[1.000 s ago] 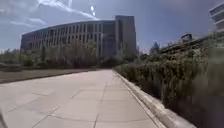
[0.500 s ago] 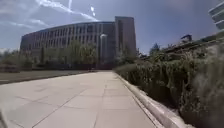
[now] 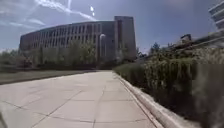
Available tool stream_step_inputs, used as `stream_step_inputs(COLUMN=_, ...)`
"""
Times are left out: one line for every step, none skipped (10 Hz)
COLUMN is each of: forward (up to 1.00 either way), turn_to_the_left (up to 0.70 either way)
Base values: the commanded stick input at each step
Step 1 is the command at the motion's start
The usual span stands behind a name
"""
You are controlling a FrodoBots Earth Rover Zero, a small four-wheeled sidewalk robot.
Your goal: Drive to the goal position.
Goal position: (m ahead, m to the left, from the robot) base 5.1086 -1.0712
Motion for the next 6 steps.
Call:
stream_step_inputs(forward=0.7, turn_to_the_left=-0.05)
stream_step_inputs(forward=0.7, turn_to_the_left=-0.05)
stream_step_inputs(forward=0.7, turn_to_the_left=-0.05)
stream_step_inputs(forward=0.7, turn_to_the_left=-0.05)
stream_step_inputs(forward=0.7, turn_to_the_left=-0.05)
stream_step_inputs(forward=0.7, turn_to_the_left=-0.05)
